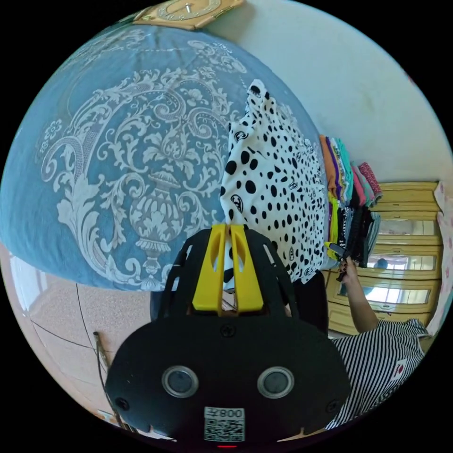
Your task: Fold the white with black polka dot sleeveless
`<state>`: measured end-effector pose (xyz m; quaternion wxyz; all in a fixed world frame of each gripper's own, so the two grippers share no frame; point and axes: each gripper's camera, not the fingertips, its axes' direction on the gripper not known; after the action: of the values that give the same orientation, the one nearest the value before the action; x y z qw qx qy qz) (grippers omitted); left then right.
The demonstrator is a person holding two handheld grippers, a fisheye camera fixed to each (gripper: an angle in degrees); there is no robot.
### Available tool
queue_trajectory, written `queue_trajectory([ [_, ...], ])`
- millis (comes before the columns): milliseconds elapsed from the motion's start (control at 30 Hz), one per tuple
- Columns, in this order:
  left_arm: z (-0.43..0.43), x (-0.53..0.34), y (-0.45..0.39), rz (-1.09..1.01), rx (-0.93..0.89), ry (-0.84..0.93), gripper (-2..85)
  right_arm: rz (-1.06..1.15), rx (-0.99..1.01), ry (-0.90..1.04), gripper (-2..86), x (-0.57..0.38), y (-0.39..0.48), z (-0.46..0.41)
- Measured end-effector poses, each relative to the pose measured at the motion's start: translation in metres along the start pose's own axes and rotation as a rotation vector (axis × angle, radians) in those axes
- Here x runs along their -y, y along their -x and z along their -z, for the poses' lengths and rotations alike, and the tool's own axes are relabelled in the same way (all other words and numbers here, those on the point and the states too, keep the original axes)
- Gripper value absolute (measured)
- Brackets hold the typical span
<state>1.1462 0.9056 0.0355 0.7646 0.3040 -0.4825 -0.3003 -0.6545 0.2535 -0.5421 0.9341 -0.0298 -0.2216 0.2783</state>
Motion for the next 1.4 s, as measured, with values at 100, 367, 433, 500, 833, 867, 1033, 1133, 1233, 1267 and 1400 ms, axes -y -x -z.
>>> queue_trajectory([
  [100, 0.02, -0.016, 0.001, -0.023, -0.039, -0.026, 6.0, 0.014, 0.017, -0.041, 3.5, -0.016, 0.008, 0.017],
  [367, 0.009, -0.044, -0.005, -0.03, -0.039, 0.058, 4.3, 0.0, 0.006, 0.021, 5.3, -0.039, 0.022, 0.001],
  [433, 0.013, -0.046, -0.011, -0.039, 0.012, 0.076, 2.5, 0.004, 0.002, 0.035, 2.9, -0.041, 0.026, 0.001],
  [500, 0.024, -0.05, -0.015, -0.055, 0.019, 0.063, 1.7, 0.014, -0.028, 0.045, 1.9, -0.043, 0.029, 0.006],
  [833, 0.058, -0.088, -0.004, 0.026, 0.019, -0.005, 3.0, -0.039, 0.036, 0.033, 1.6, -0.055, 0.02, 0.024],
  [867, 0.064, -0.094, -0.005, 0.027, 0.0, -0.018, 3.9, -0.034, 0.037, 0.031, 1.8, -0.056, 0.021, 0.026],
  [1033, 0.089, -0.125, -0.011, 0.005, -0.053, -0.041, 6.7, -0.028, 0.014, -0.008, 2.8, -0.082, 0.025, 0.053],
  [1133, 0.09, -0.15, -0.022, -0.034, -0.04, 0.007, 7.3, -0.018, 0.008, 0.006, 3.7, -0.107, 0.031, 0.057],
  [1233, 0.075, -0.168, -0.031, -0.06, -0.02, 0.096, 7.6, -0.017, 0.024, 0.039, 4.7, -0.132, 0.036, 0.052],
  [1267, 0.069, -0.173, -0.035, -0.073, -0.012, 0.125, 7.7, -0.018, 0.025, 0.045, 4.9, -0.137, 0.036, 0.05],
  [1400, 0.052, -0.18, -0.045, -0.085, -0.004, 0.194, 7.9, -0.013, 0.003, 0.099, 5.6, -0.164, 0.041, 0.038],
])
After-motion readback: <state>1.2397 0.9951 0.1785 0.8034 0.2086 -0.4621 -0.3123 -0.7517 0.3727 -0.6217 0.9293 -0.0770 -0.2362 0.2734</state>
